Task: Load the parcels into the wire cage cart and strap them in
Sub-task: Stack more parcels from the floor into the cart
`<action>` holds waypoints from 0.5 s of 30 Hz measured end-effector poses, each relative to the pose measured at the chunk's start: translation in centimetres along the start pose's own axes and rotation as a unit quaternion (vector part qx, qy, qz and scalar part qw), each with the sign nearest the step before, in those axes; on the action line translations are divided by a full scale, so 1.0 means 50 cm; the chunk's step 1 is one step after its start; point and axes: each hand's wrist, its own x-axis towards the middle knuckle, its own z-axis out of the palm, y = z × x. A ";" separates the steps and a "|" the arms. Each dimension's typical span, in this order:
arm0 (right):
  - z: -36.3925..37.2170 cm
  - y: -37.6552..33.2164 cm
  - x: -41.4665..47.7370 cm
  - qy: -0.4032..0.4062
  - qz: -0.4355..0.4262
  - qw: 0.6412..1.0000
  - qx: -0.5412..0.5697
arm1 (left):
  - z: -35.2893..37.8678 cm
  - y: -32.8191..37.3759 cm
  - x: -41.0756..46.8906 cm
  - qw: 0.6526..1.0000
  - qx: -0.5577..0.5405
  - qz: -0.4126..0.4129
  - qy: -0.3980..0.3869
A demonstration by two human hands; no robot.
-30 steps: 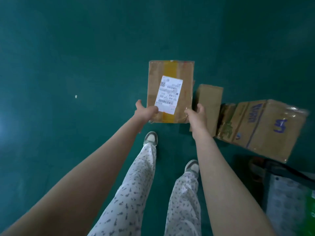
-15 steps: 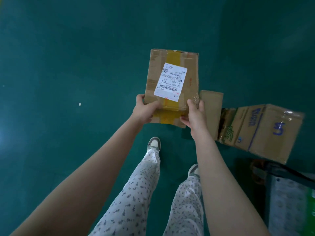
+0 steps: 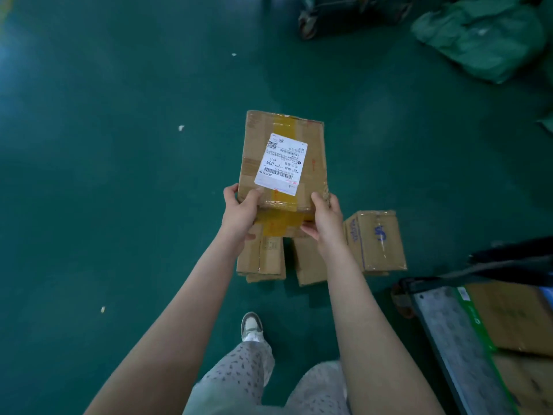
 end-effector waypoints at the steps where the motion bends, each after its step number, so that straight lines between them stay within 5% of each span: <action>1: -0.015 -0.015 -0.019 0.010 -0.014 1.000 0.010 | 0.011 0.012 -0.017 1.000 0.007 0.013 -0.009; 15: -0.307 0.008 -0.242 0.177 -0.018 0.982 0.071 | 0.199 -0.039 -0.257 0.980 0.126 0.051 -0.143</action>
